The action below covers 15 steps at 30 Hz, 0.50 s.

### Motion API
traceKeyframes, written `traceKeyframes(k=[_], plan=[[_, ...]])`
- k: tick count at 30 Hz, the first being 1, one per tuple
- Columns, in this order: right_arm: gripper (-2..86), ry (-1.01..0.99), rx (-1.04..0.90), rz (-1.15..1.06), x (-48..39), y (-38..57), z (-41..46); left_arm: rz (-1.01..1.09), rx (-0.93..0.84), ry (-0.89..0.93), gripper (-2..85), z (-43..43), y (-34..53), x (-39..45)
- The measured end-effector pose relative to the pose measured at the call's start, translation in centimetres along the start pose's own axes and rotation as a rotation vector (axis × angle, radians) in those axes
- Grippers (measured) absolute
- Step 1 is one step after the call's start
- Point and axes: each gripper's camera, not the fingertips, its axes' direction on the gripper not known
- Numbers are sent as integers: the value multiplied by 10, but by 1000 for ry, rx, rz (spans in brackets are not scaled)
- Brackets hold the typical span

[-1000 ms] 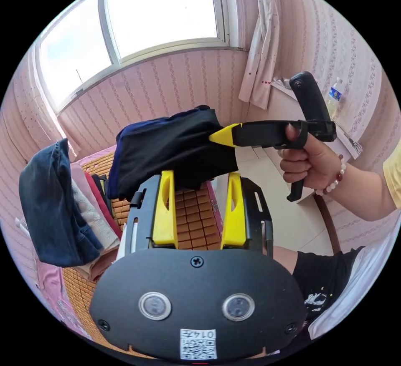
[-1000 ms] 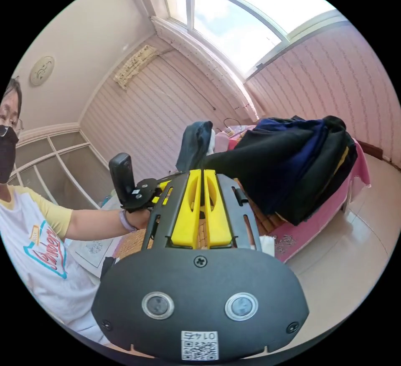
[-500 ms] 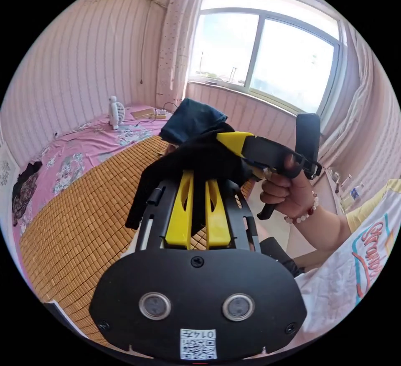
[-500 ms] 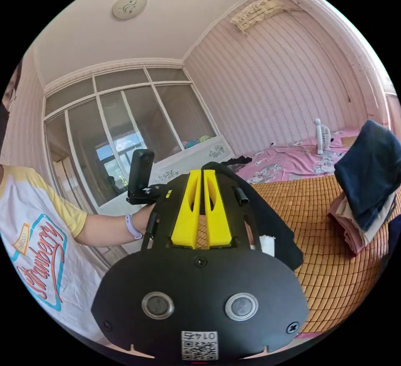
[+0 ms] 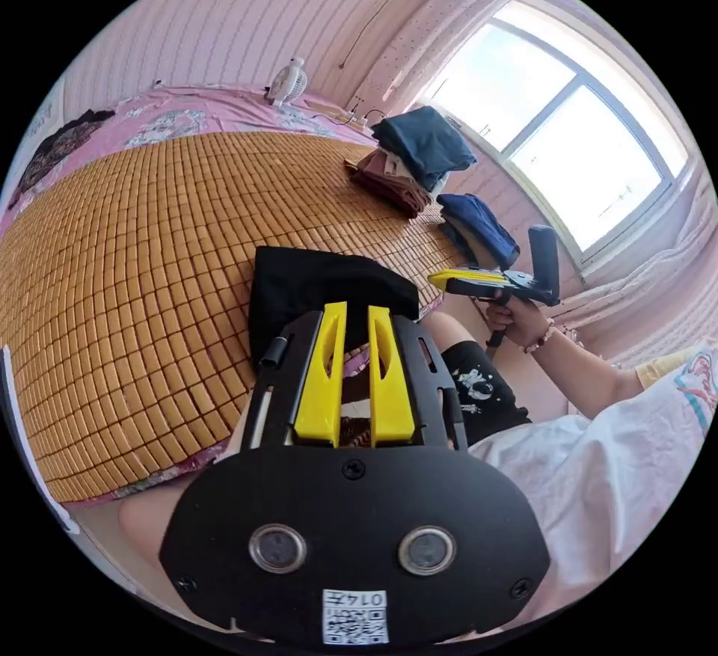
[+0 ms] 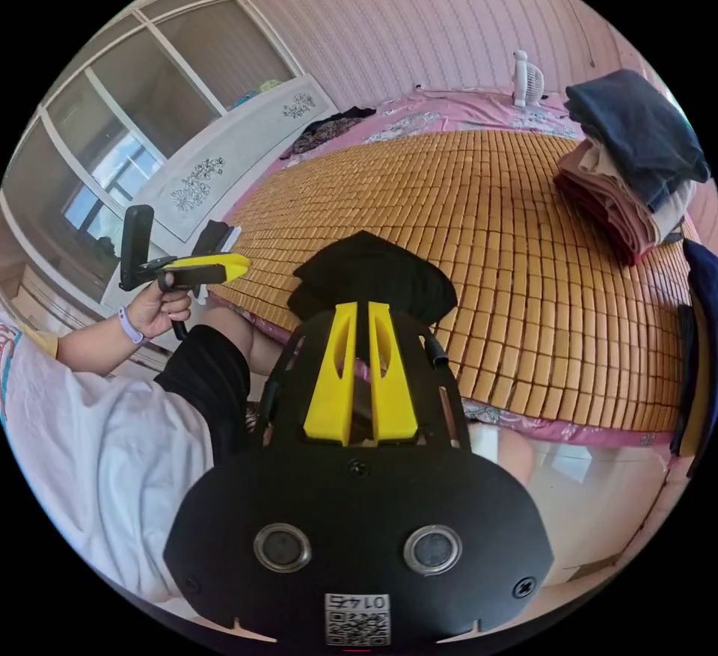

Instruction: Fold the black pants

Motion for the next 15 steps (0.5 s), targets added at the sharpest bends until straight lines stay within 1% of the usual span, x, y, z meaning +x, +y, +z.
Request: traceKeyframes(k=[3,6,8,9,11,13,15], plan=[[91,113,-26,4,-4,-11,19,-157,-22,-64,53,-7,18,-53],[106,103,-57,-76,-25,-56,44,-243,-39,-55,62,-12,24,-88],[113,84,-85,-161,-46,-88,65,-240,-46,-60,73,-13,23,-100],[120,79,-125,-226,-60,-108,84,-224,-49,-70,81,-13,21,-105],[134,89,-194,-278,-75,-137,116,-216,-63,-86,93,-10,16,-112],[137,158,-261,-269,-79,-162,148,-206,-95,-77,103,-3,6,-120],[119,313,-347,-244,-70,-187,185,-185,-135,-81,102,5,-2,-124]])
